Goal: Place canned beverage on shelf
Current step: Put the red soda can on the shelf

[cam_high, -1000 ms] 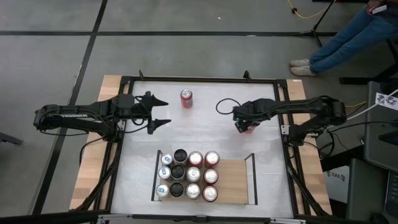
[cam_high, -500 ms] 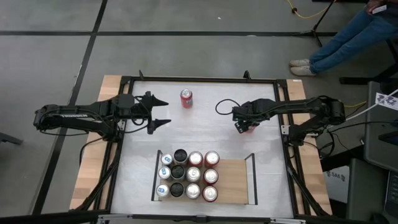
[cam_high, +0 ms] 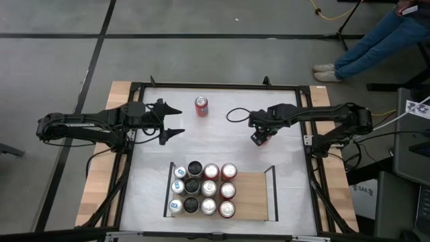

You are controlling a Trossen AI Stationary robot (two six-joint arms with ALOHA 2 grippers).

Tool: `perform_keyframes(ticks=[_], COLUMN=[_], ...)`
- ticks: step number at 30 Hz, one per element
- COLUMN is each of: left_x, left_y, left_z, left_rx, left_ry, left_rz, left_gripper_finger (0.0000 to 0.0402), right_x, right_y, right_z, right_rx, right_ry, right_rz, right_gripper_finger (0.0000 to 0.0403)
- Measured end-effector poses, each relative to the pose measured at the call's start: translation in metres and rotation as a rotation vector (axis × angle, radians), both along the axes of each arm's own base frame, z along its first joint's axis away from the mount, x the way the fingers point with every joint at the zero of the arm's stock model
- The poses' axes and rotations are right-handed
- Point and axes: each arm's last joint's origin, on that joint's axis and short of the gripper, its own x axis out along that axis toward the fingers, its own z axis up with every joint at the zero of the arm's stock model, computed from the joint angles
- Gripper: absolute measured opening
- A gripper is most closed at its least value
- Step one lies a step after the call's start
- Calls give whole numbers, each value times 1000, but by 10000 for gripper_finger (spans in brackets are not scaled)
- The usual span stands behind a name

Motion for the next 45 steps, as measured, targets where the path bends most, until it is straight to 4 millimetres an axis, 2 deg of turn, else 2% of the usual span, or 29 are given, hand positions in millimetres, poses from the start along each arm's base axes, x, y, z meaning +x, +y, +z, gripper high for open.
perform_keyframes(ticks=[11, 15, 21, 28, 38, 45], left_x=[0, 0, 0, 0, 0, 0], left_y=[0, 0, 0, 0, 0, 0], left_z=[0, 0, 0, 0, 0, 0], left_rx=[0, 0, 0, 0, 0, 0], left_ry=[0, 0, 0, 0, 0, 0], left_rz=[0, 0, 0, 0, 0, 0], left_gripper_finger=[389, 389, 389, 389, 389, 389], right_x=[21, 26, 32, 32, 42, 44], right_y=[1, 11, 41, 76, 123, 147], right_z=[50, 65, 81, 80, 57, 49], right_rx=[58, 51, 42, 53, 81, 68], right_ry=[-180, -228, -280, -275, -201, -212], right_rz=[221, 307, 436, 558, 704, 781], right_gripper_finger=[299, 298, 300, 300, 301, 301])
